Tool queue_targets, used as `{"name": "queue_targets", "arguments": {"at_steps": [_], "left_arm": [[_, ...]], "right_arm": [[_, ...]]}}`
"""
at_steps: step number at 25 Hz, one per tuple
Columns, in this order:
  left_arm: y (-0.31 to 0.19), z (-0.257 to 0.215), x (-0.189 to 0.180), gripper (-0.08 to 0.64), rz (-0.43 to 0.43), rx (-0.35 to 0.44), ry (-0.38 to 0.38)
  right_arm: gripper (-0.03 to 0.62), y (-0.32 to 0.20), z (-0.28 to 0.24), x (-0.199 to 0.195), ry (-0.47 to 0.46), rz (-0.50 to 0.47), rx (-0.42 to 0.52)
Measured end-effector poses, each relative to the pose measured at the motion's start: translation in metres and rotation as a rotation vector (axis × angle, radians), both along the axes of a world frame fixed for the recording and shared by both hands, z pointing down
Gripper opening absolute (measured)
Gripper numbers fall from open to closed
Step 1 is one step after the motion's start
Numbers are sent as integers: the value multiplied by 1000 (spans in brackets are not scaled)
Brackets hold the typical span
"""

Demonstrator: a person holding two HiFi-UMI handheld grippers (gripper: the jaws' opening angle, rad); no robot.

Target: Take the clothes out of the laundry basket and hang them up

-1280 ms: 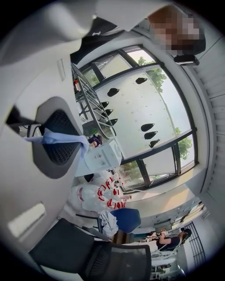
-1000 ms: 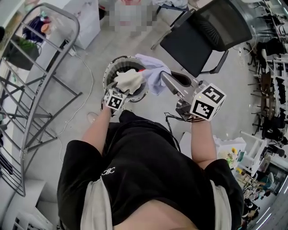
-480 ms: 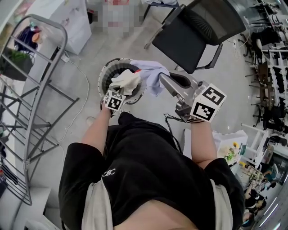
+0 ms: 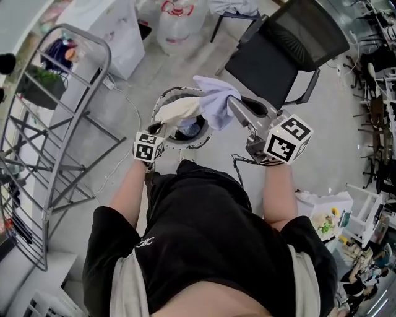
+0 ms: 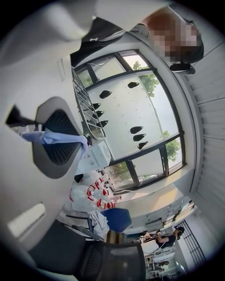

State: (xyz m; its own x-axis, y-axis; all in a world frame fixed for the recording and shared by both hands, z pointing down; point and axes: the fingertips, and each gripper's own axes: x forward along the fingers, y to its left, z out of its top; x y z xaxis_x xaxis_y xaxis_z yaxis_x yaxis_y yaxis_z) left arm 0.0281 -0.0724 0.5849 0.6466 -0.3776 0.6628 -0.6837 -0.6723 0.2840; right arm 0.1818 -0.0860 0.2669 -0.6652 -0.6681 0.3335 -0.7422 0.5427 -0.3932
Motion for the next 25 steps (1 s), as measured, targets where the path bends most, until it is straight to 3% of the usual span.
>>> {"name": "queue_targets", "arguments": {"at_steps": [7,15,25], "left_arm": [[17,-62,-70,6,-108,124,-30],[1,-184,-125,6,-238,323,-61],[44,-303,-222,6,-536,524,-198]], "right_arm": [[25,8,1,-14,-16,-44,61],[25,-21,-28,-30,-70,-128,96],[25,-31,-55,-98,-100,-382,155]]}}
